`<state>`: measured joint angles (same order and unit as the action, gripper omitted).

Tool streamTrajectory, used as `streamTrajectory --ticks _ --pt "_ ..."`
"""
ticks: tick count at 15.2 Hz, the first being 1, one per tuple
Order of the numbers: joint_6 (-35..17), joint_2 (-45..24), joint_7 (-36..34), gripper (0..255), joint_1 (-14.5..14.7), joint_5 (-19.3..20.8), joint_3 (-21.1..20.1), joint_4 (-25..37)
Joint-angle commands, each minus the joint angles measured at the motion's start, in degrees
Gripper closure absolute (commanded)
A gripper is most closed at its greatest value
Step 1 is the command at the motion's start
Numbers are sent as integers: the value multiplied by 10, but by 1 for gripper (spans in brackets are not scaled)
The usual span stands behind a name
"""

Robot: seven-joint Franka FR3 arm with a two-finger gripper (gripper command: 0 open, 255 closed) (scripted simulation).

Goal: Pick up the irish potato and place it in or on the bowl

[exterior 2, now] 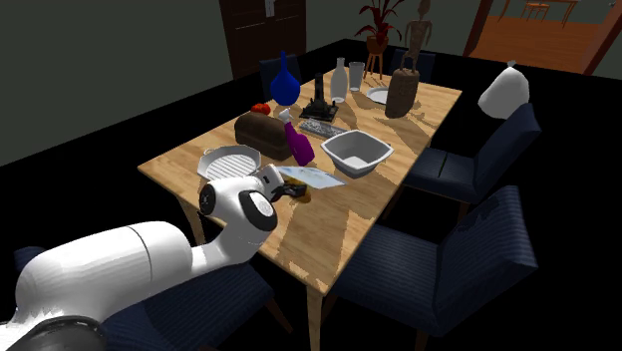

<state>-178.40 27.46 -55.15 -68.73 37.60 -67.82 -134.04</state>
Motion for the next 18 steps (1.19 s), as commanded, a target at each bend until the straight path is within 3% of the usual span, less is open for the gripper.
streamTrajectory --ticks 1,10,18 --pt "17 -11 14 255 25 -2 24 7" --pt "83 -40 82 255 134 -35 121 40" --pt "137 -50 144 255 207 -78 186 76"
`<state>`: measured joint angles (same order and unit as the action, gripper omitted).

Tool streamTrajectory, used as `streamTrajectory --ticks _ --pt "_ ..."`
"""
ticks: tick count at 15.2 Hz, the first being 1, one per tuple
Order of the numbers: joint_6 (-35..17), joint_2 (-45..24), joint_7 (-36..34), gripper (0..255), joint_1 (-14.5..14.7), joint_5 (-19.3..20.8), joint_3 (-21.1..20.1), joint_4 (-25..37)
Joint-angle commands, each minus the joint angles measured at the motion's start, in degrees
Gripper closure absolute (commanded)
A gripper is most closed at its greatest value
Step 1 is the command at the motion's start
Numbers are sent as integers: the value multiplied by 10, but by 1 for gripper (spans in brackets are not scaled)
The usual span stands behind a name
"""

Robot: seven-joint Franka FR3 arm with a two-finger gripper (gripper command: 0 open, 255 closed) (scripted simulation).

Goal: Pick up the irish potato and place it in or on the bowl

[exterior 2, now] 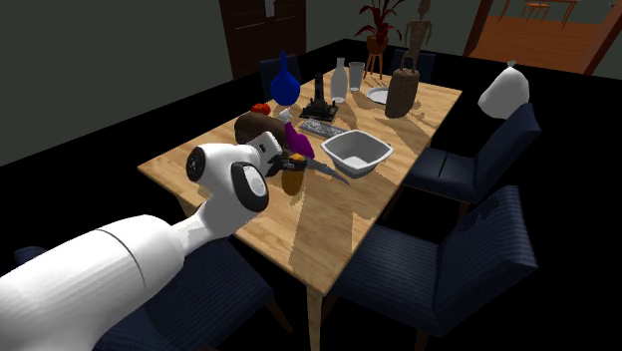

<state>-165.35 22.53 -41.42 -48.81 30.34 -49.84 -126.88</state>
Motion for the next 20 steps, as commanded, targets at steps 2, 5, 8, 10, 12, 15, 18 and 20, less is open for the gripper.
streamTrajectory --ticks 2,5,8,10,12,15,18,20 --pt "13 -22 8 255 -13 7 -8 30" --pt "24 -94 -22 255 -106 76 -88 98" --pt "84 -217 -99 255 -214 238 -218 184" --pt "170 -346 -145 255 -181 383 -240 248" --pt "194 -400 -131 255 -96 412 -171 302" --pt "231 -483 -100 255 -23 449 -131 389" --pt "259 -560 -54 255 41 468 -102 489" --pt "276 -612 -15 255 84 475 -87 566"
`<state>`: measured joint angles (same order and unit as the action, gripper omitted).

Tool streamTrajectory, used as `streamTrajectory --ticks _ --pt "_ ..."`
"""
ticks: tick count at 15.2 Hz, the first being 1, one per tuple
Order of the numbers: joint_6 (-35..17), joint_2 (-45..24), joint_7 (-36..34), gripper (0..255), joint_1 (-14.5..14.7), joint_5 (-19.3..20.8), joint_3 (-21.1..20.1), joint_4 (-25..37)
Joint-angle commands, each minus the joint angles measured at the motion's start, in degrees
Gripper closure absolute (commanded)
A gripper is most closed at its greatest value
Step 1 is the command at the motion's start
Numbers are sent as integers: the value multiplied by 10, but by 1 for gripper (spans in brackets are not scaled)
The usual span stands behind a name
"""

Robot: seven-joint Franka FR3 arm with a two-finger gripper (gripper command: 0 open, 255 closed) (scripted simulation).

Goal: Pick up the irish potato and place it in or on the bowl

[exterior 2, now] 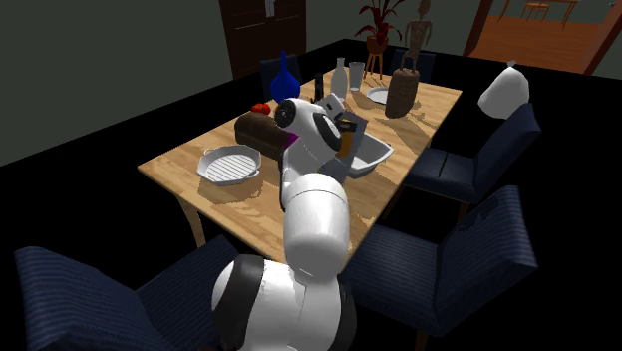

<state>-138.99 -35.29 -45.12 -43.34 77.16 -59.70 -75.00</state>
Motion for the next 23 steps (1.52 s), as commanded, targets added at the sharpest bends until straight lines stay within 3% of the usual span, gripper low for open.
streamTrajectory --ticks 1,4,6,8,12,23 --pt "21 -60 45 255 53 8 18 91" --pt "50 -155 137 255 142 5 33 266" --pt "76 -230 222 255 228 -3 38 433" --pt "59 -214 190 255 199 4 40 376" --pt "33 -199 145 255 166 17 48 309" --pt "-21 -189 59 255 128 58 75 213"
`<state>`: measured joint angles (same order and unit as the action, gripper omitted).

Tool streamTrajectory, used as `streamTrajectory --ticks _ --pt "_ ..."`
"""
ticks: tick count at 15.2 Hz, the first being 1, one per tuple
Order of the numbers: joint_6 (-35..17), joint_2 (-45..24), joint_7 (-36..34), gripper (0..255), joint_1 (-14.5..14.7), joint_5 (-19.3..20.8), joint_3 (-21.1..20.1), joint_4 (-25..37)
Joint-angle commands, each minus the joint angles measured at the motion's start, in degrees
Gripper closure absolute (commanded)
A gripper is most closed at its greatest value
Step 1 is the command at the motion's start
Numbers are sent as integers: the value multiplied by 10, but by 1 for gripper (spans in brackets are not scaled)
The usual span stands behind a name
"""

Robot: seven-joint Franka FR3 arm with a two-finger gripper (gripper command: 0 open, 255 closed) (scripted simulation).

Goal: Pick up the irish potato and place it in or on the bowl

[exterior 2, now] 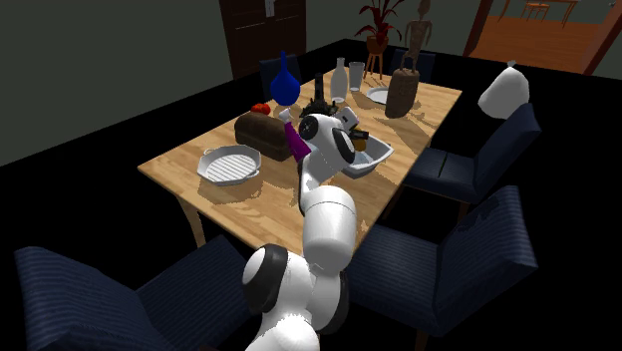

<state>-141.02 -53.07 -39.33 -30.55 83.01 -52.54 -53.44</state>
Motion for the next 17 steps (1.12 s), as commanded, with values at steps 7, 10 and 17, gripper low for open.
streamTrajectory --ticks 7,10,17 --pt "0 -12 1 255 -1 0 2 -3" --pt "0 -14 -3 0 4 3 5 -1" --pt "-8 94 -66 0 -77 -6 -18 -155"
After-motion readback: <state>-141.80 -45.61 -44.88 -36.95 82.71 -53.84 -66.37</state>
